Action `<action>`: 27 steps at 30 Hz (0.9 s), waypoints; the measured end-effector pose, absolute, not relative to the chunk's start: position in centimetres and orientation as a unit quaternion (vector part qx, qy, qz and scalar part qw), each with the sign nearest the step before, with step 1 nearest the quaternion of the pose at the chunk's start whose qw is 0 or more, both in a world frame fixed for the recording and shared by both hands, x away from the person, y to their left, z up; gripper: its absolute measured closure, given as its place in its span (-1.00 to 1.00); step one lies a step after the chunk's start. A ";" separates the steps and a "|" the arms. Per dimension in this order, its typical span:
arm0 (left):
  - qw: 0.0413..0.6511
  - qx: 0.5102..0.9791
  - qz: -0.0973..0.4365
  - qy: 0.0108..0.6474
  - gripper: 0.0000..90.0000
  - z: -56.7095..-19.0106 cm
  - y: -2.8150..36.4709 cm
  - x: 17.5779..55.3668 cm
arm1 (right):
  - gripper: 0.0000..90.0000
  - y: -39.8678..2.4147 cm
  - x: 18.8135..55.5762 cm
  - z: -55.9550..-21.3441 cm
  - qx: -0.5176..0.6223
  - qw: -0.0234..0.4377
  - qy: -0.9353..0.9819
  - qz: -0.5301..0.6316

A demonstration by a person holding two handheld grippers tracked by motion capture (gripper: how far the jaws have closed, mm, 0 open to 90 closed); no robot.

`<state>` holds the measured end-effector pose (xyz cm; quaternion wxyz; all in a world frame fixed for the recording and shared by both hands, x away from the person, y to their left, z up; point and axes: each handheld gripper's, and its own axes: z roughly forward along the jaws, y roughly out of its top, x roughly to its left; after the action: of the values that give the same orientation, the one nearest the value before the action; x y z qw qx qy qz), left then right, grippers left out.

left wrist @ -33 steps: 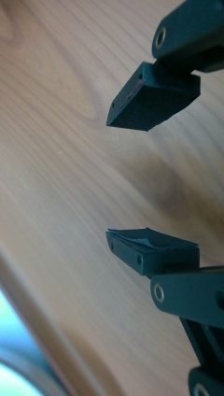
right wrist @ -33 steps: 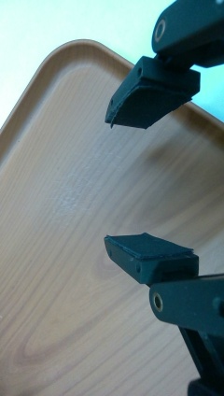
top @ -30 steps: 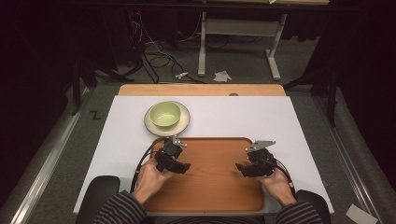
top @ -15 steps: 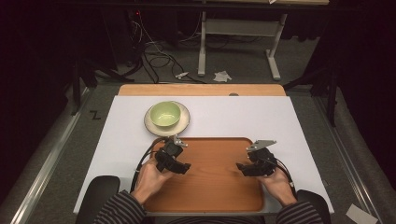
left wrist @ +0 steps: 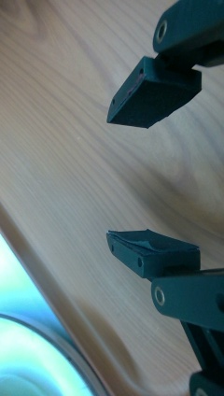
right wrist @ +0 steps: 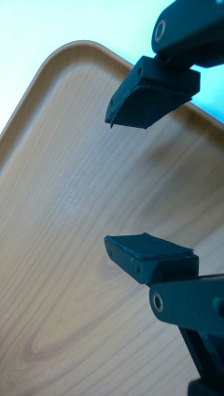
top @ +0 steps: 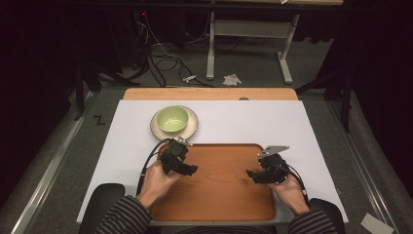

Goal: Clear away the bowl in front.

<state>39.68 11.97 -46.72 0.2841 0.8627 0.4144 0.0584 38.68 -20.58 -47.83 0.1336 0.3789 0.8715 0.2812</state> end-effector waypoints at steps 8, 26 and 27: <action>0.277 0.866 0.067 0.411 -0.21 -46.4 11.6 39.3 | -0.17 -20.6 38.7 -47.7 0.383 0.131 0.870 0.280; 0.288 0.845 0.083 0.444 -0.21 -45.2 13.4 41.3 | -0.12 -20.6 39.0 -48.0 0.388 0.119 0.875 0.264; 0.288 0.844 0.087 0.445 -0.21 -45.2 13.4 41.3 | -0.12 -20.6 39.1 -48.0 0.391 0.121 0.874 0.263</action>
<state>41.28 13.43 -45.16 0.2875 0.8437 0.4449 0.0868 39.06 -20.62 -47.97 0.1214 0.3908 0.8736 0.2633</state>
